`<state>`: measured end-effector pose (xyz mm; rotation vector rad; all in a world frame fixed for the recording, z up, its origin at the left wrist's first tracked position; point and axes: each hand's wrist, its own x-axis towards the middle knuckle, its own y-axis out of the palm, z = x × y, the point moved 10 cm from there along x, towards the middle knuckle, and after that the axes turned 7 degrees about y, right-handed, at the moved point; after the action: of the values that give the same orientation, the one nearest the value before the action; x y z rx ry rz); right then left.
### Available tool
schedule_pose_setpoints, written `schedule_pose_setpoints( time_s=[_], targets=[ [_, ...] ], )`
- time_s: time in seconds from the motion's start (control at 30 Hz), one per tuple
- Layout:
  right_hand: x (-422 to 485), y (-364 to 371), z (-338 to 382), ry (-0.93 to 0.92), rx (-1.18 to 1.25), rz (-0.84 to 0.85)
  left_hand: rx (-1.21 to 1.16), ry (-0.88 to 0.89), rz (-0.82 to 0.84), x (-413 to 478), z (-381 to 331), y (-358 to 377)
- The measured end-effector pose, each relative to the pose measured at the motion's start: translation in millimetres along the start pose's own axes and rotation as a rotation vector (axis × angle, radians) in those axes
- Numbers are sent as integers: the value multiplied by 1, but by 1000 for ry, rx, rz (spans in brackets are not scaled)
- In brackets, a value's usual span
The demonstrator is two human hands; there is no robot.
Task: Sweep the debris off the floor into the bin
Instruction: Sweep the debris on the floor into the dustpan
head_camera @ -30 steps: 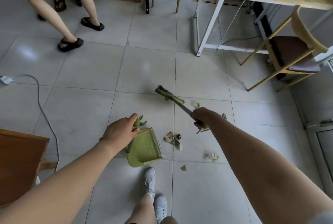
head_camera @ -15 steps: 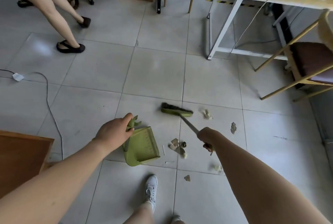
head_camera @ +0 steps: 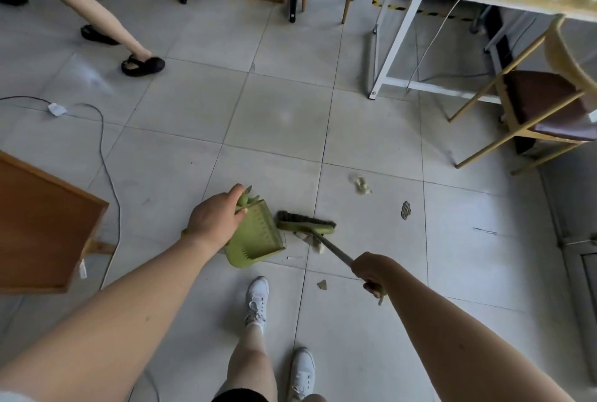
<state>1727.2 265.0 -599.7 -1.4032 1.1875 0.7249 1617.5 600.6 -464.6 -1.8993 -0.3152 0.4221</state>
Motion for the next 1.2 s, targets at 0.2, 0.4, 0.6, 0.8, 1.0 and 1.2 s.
schedule_pose_setpoints(
  time_s=[0.2, 0.4, 0.6, 0.8, 1.0, 1.2],
  targets=[
    [-4, 25, -45, -45, 38, -31, 22, 6, 9, -57, -31, 11],
    [-17, 19, -62, -164, 187, -112, 12, -31, 32, -84, -13, 20],
    [-37, -16, -65, -167, 343, -179, 29, -18, 59, -89, -22, 22],
    [-18, -79, -96, -73, 586, -150, 41, -19, 113, -65, -51, 42],
    [32, -158, -127, -34, 829, -103, 58, -89, 154, -26, -85, 61],
    [73, -248, -145, 20, 892, -98, 101, -125, 168, 10, -120, 72]
  ],
)
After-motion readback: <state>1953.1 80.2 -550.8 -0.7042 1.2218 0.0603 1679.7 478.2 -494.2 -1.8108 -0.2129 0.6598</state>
